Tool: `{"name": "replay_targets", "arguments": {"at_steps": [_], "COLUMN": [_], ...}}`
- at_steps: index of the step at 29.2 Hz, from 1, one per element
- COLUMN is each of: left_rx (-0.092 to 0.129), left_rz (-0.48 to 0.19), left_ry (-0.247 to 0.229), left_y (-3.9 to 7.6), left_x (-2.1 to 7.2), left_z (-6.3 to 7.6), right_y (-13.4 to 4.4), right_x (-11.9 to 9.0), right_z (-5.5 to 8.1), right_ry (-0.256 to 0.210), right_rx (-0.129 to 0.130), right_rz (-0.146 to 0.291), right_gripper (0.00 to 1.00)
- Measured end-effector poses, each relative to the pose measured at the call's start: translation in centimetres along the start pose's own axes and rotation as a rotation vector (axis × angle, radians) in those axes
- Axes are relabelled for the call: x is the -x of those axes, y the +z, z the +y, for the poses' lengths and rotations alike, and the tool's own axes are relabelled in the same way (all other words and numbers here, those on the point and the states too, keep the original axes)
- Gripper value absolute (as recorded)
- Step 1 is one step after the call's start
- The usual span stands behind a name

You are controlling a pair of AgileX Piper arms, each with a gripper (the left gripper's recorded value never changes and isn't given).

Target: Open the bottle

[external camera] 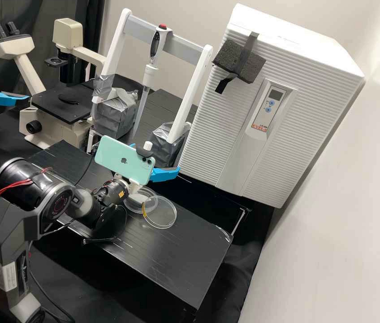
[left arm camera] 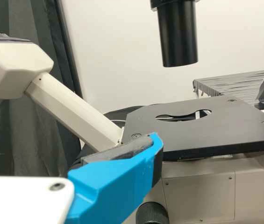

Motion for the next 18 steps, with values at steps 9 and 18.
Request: {"name": "replay_targets", "arguments": {"at_steps": [9, 18], "left_rx": [0.000, -0.005], "left_rz": [0.000, -0.167], "left_ry": [0.000, -0.041], "left_y": [0.0, 2.8], "left_x": [0.00, 1.48], "left_z": [0.0, -0.9], "right_y": [0.0, 0.0], "right_x": [0.0, 0.0], "right_z": [0.0, 0.0], "right_ry": [0.000, 0.000], "right_rx": [0.000, 0.000], "right_rz": [0.000, 0.000], "right_gripper": [1.00, 1.00]}}
